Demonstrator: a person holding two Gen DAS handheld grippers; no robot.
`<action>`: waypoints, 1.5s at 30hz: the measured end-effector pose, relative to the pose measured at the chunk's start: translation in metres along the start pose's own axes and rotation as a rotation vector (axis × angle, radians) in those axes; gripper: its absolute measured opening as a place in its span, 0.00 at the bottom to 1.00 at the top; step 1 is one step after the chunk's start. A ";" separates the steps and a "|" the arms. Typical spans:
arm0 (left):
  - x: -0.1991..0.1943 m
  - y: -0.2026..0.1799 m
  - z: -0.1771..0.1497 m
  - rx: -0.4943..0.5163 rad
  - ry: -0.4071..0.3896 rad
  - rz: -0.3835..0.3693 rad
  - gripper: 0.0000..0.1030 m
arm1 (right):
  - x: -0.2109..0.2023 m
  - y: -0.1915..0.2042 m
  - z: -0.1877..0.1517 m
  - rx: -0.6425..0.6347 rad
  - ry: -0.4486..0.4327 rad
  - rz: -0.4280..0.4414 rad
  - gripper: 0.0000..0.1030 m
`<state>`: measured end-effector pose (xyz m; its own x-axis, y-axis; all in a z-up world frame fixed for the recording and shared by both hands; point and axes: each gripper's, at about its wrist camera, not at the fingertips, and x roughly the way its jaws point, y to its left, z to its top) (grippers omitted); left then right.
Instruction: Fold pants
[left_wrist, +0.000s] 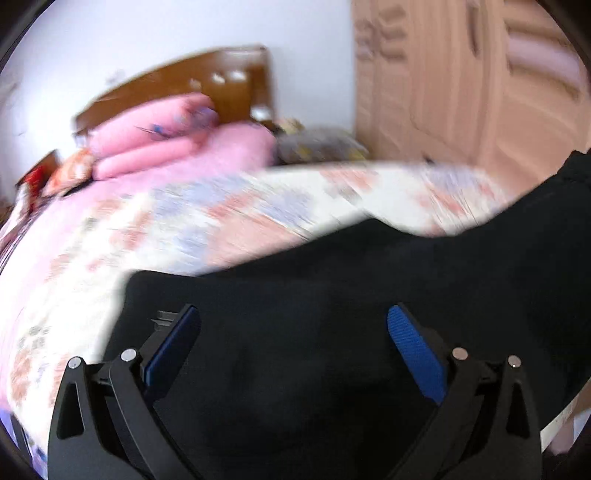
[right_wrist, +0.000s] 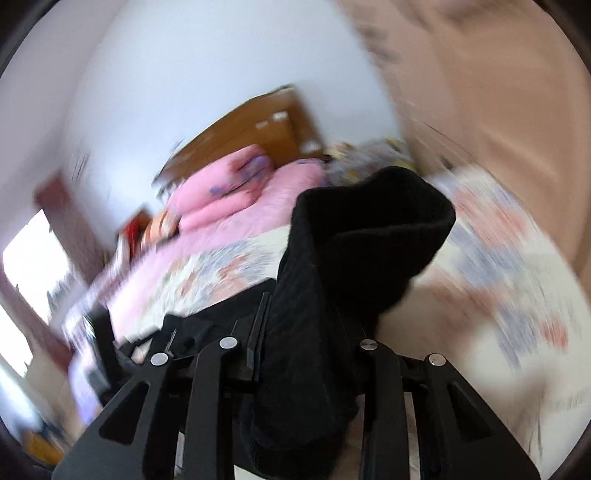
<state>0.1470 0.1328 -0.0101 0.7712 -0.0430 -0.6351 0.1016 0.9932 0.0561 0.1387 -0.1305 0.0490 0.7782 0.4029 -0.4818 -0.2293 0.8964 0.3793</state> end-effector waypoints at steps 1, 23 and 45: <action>-0.009 0.020 -0.001 -0.038 -0.020 0.030 0.99 | 0.009 0.024 0.003 -0.063 0.006 0.006 0.28; -0.100 0.158 -0.105 -0.396 -0.047 -0.035 0.98 | 0.050 0.206 -0.078 -0.591 0.072 0.219 0.79; -0.015 0.036 -0.043 -0.326 0.233 -0.451 0.89 | 0.042 0.069 -0.135 -0.382 0.186 0.053 0.73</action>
<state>0.1116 0.1741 -0.0317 0.5354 -0.4796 -0.6952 0.1606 0.8659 -0.4737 0.0771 -0.0273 -0.0515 0.6488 0.4452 -0.6171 -0.4933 0.8636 0.1044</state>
